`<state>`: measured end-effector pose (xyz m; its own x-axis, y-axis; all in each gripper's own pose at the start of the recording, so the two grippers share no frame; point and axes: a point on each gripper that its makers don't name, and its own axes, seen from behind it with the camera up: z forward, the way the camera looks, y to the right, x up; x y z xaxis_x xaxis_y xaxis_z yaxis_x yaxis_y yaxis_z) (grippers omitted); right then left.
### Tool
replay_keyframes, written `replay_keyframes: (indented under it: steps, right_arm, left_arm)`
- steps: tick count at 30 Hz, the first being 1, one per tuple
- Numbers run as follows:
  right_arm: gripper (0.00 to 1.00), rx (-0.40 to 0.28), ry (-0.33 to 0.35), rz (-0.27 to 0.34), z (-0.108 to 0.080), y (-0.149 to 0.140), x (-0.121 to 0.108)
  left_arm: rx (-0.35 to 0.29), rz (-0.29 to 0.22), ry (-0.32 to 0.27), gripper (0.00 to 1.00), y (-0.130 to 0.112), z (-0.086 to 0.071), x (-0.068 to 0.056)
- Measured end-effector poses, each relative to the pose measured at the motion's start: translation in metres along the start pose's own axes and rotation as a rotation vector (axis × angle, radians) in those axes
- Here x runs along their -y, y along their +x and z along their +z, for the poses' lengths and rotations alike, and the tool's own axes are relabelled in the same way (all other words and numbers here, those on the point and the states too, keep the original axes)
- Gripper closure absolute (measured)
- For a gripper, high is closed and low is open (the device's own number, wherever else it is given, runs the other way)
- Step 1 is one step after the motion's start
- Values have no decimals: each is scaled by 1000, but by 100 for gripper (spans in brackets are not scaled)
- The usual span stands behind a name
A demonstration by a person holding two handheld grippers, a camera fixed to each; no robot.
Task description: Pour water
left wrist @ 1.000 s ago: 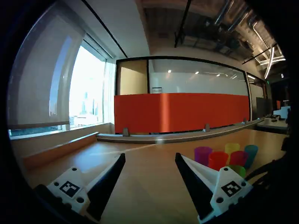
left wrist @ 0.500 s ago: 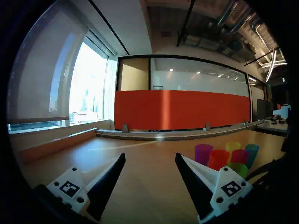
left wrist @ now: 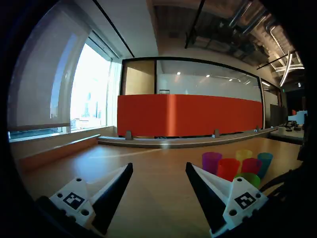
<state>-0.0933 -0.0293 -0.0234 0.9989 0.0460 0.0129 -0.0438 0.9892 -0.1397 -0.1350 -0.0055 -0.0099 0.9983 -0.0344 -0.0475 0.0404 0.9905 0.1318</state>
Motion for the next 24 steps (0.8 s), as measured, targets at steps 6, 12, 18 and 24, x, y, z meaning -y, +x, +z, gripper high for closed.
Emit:
replay_keyframes:
  steps: [6, 12, 18, 24]
  right_arm:
    - [1, -5, -5, 4, -1, 3, -4]
    - [1, -6, -8, 8, -1, 2, -7]
    - [0, -6, -8, 6, -1, 3, -8]
    - [1, -12, -10, -2, -2, 4, -9]
  left_arm:
    - [4, 7, -6, 1, -2, -1, -2]
    - [9, 8, -12, 1, -3, -1, -2]
    - [11, 11, -11, 1, -4, -1, -3]
    - [12, 12, -13, 1, -4, -2, -3]
